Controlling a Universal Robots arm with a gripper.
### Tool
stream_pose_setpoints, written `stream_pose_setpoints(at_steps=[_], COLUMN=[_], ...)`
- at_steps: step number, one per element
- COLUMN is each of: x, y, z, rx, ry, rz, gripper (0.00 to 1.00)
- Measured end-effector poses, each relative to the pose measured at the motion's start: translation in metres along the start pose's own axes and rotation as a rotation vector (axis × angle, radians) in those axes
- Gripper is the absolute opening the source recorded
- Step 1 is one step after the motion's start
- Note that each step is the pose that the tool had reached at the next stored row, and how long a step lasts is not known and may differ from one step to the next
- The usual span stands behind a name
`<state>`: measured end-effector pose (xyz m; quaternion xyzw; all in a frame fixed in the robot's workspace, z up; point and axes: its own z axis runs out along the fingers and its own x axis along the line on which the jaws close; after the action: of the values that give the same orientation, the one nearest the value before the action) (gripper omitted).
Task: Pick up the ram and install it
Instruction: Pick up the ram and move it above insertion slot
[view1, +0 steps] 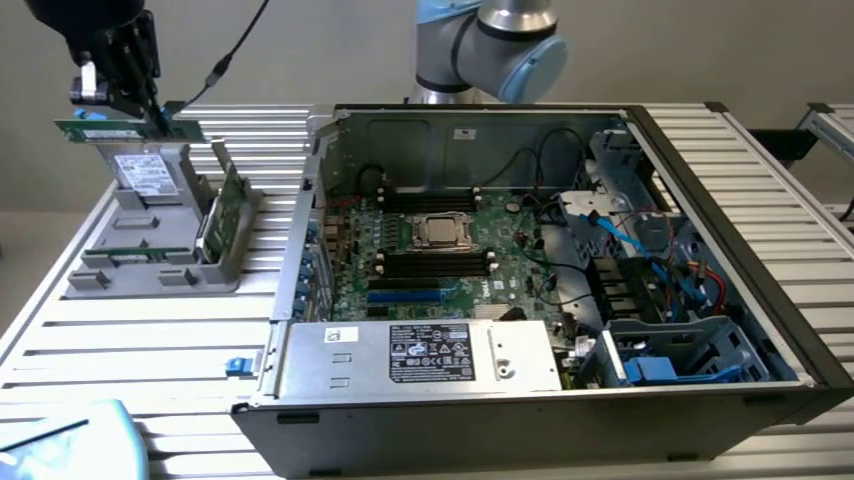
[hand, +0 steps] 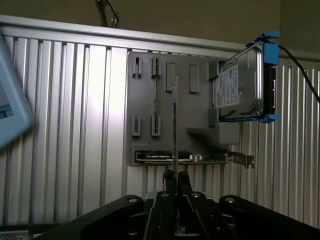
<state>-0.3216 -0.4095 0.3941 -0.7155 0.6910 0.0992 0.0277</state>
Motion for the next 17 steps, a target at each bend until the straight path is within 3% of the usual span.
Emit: stream_pose_setpoints(at_steps=[12,17], x=[0.000,0.001], y=[-0.0394,-0.0584], z=[-0.0106,-0.0129], rx=[-0.0137,-0.0138], ry=[-0.0050,-0.0050], rz=[0.001,0.001], gripper=[0.14,0.14])
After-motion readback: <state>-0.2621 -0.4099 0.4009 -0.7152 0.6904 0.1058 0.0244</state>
